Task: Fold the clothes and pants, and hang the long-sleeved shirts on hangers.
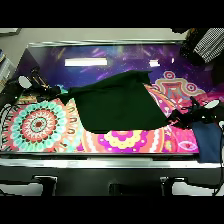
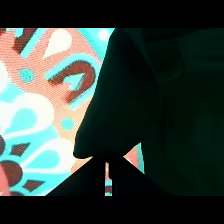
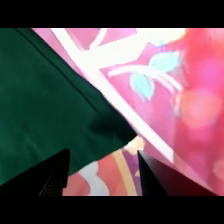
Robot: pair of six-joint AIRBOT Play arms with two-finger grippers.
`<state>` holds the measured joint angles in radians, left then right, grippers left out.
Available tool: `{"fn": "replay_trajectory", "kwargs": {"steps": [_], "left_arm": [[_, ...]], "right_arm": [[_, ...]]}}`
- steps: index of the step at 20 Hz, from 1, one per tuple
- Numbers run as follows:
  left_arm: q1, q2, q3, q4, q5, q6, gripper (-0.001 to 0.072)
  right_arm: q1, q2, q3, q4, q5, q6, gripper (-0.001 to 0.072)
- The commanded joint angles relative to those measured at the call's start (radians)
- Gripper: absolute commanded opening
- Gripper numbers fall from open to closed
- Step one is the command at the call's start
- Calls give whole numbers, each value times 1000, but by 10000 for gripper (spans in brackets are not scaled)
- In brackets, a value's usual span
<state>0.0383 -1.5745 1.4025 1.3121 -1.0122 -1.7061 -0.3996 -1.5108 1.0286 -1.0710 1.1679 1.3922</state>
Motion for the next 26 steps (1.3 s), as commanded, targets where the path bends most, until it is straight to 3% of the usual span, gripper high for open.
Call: {"fn": "replay_trajectory", "kwargs": {"steps": [1, 3, 5, 6, 7, 9, 13, 16, 19, 20, 23, 26], "left_arm": [[0, -2, 1, 0, -2, 0, 15], [0, -2, 1, 0, -2, 0, 15], [0, -2, 2, 0, -3, 0, 15], [0, -1, 2, 0, -7, 0, 15], [0, 0, 2, 0, -15, 0, 15], [0, 0, 2, 0, -51, 0, 15], [-4, 0, 1, 0, -233, 0, 15], [-35, 0, -1, -3, -328, 0, 15], [-91, -6, -2, -3, -323, 0, 15], [-106, -8, -2, -3, -314, -1, 15], [-121, -7, 0, -3, -307, -15, 15], [-113, -2, 0, -3, -309, -15, 15]], "right_arm": [[21, -3, -36, 38, -93, -22, 488], [84, -18, -38, 32, -115, -27, 464], [134, -11, -38, 24, -157, -8, 158], [146, -2, -37, 29, -177, -9, 56], [148, 13, -32, 37, -192, -8, 34], [143, 44, 23, 29, -193, 27, 32], [136, 12, 334, -175, -221, 198, 32], [137, -164, 641, -236, -227, 306, 32], [137, -369, 856, -182, -171, 356, 34], [137, -409, 885, -137, -144, 359, 75], [136, -395, 888, -99, -12, 293, 326], [105, -315, 880, -119, 269, 185, 358]]}}
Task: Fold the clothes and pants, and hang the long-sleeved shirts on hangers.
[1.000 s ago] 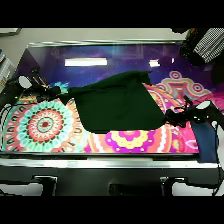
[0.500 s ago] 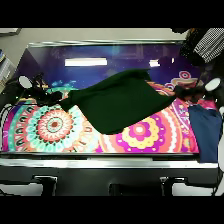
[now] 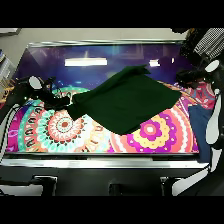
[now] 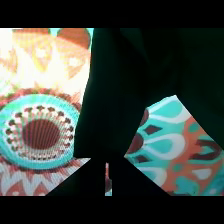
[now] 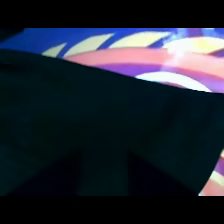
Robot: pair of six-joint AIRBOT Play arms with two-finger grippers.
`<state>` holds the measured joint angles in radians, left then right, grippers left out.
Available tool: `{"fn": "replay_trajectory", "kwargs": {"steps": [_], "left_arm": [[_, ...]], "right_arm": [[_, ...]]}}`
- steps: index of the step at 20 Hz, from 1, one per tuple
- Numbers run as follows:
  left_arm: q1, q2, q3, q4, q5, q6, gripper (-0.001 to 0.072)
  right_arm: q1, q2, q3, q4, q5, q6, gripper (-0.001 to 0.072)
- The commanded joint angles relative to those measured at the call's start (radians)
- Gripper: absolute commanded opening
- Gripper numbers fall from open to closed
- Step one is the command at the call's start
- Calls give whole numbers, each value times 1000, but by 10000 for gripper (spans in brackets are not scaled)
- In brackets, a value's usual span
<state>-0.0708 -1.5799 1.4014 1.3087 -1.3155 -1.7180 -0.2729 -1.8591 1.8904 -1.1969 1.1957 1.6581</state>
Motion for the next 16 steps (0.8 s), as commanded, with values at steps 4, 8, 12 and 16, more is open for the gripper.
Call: {"fn": "replay_trajectory", "kwargs": {"steps": [4, 8, 12, 16], "left_arm": [[0, 5, 2, 0, -5, -3, 15], [0, 5, 2, 0, -5, -3, 16], [1, 5, 2, 0, -5, -3, 16], [1, 5, 2, 0, -5, -3, 16]], "right_arm": [[-82, 234, -264, 133, 282, -83, 487], [56, 452, -717, 243, 117, -102, 494], [299, 533, -1006, 249, -109, -36, 490], [487, 529, -1047, 150, -243, 75, 479]]}}
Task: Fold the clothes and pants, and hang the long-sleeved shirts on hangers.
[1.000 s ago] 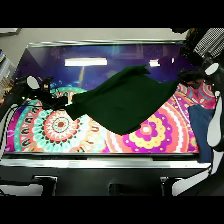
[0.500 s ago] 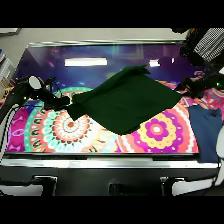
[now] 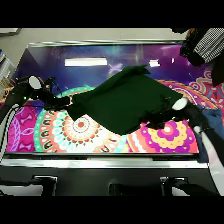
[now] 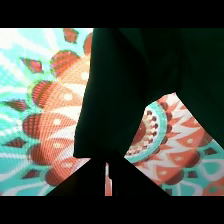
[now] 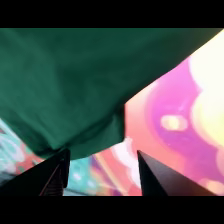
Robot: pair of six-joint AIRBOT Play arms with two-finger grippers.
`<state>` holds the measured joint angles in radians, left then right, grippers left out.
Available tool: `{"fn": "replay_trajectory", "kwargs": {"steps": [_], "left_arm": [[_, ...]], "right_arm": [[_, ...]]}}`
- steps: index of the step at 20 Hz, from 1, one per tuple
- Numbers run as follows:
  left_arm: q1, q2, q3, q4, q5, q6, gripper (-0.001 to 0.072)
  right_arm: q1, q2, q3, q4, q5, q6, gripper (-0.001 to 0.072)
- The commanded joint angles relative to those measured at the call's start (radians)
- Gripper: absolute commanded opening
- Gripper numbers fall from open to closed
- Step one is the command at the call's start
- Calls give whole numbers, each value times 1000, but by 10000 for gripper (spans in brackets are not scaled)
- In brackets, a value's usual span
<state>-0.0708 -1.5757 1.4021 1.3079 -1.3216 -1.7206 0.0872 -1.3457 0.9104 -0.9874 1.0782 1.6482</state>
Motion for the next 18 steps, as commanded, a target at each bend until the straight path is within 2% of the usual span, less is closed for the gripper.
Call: {"fn": "replay_trajectory", "kwargs": {"steps": [1, 4, 6, 13, 14, 15, 16, 18], "left_arm": [[1, 0, 1, 1, 2, 2, 16], [1, 0, 1, 2, 5, 3, 15], [1, -1, 1, 2, 7, 3, 16], [1, -1, 1, 2, 14, 3, 15], [1, -1, 1, 2, 16, 3, 16], [1, -1, 1, 2, 20, 3, 15], [1, -1, 1, 2, 25, 3, 16], [1, -1, 1, 2, 30, 3, 16]], "right_arm": [[145, 12, -67, -100, -138, 128, 473], [146, 0, -67, -149, -140, 174, 470], [146, -6, -67, -150, -174, 174, 372], [146, -6, -67, -150, -283, 194, 339], [146, -6, -67, -151, -288, 193, 287], [146, -6, -67, -150, -287, 188, 183], [149, -6, -67, -145, -283, 169, 36], [149, -5, -67, -117, -261, 138, 36]]}}
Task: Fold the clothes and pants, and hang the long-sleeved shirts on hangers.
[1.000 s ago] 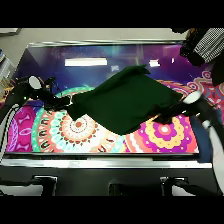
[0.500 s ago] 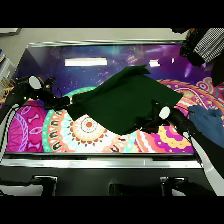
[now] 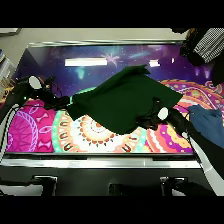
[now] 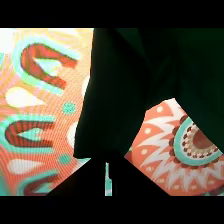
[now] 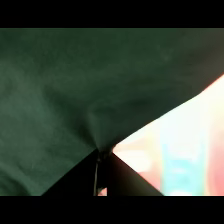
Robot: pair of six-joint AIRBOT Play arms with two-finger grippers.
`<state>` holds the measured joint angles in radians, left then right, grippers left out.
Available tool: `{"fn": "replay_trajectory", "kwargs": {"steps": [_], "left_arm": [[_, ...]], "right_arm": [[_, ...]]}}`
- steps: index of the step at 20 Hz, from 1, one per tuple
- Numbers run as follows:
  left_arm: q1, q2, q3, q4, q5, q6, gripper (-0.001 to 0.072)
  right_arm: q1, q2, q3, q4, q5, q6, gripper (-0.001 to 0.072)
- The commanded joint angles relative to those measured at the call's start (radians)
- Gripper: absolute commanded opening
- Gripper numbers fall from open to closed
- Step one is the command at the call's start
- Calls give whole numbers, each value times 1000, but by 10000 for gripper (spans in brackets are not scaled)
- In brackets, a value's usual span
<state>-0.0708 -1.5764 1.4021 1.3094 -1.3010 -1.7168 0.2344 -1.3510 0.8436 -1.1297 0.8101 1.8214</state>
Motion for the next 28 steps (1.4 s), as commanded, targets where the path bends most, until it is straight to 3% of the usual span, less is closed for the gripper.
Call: {"fn": "replay_trajectory", "kwargs": {"steps": [1, 6, 8, 10, 15, 20, 23, 28], "left_arm": [[1, 0, 1, 0, 10, -1, 16], [27, 15, 44, 0, 7, 7, 15], [60, 49, 149, 0, 7, 15, 15], [92, 108, 302, -1, 7, 14, 15], [128, 341, 668, 1, 10, 14, 14], [128, 632, 665, 37, 71, 8, 15], [127, 694, 665, 137, 71, -47, 14], [127, 576, 573, 184, 71, 9, 14]], "right_arm": [[2, 2, 0, 30, 23, -37, 36], [-49, 162, 83, -29, 75, -55, 31], [-115, 251, 226, -87, 126, -66, 31], [-167, 320, 407, -97, 193, -140, 32], [-187, 446, 877, -104, 388, -248, 32], [-187, 557, 1136, -103, 453, -224, 32], [-187, 560, 1151, -113, 475, -140, 32], [-187, 348, 1149, -97, 649, -122, 32]]}}
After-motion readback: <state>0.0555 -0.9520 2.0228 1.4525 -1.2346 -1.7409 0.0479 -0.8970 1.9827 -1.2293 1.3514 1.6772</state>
